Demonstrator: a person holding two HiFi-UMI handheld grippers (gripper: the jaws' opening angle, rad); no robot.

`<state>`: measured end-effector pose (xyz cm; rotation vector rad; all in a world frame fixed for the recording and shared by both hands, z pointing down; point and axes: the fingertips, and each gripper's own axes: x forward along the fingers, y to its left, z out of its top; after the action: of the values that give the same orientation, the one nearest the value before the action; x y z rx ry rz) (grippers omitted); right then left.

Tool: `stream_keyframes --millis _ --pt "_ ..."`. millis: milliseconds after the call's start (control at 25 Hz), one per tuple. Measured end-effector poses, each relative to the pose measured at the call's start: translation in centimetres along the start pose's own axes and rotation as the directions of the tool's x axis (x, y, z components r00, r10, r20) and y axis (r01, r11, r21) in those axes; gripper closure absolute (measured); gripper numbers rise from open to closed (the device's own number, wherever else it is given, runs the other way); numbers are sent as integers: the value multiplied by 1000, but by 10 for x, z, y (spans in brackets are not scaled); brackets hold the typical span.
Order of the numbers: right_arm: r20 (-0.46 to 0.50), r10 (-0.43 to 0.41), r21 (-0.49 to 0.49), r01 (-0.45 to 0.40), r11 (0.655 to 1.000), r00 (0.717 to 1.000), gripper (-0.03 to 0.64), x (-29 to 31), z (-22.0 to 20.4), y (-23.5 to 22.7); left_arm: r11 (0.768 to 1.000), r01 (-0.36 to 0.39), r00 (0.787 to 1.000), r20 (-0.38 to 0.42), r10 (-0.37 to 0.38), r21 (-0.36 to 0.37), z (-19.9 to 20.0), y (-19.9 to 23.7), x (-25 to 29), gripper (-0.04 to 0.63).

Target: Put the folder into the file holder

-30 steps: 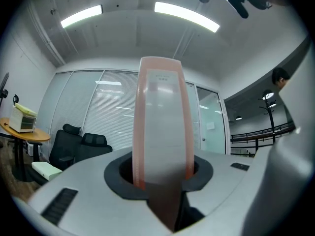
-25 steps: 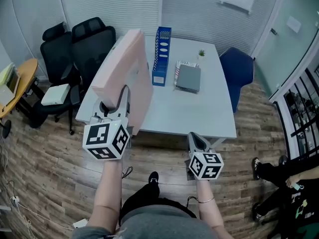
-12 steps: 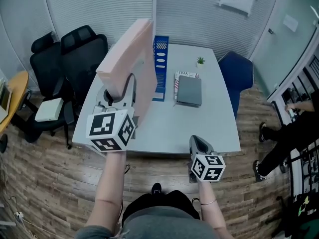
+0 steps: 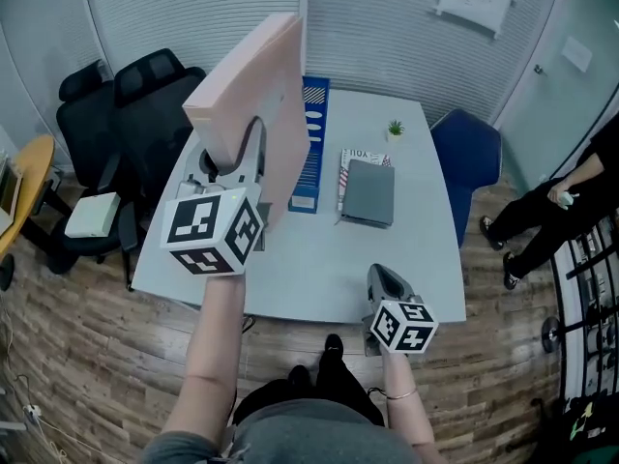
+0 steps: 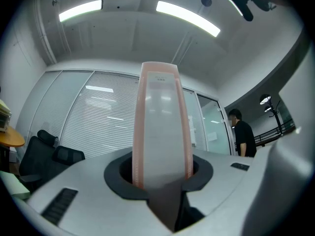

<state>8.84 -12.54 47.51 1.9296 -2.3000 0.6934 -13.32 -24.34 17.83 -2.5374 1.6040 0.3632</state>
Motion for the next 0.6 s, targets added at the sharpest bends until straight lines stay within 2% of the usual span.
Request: stream_keyframes --millis 320,600 --pt "-5 61 -12 -61 998 998 611 50 40 -31 998 -66 998 23 66 15 1 5 54 453" --pt "-36 118 -20 -119 993 992 611 80 52 -42 994 -101 995 25 100 34 -1 5 90 453"
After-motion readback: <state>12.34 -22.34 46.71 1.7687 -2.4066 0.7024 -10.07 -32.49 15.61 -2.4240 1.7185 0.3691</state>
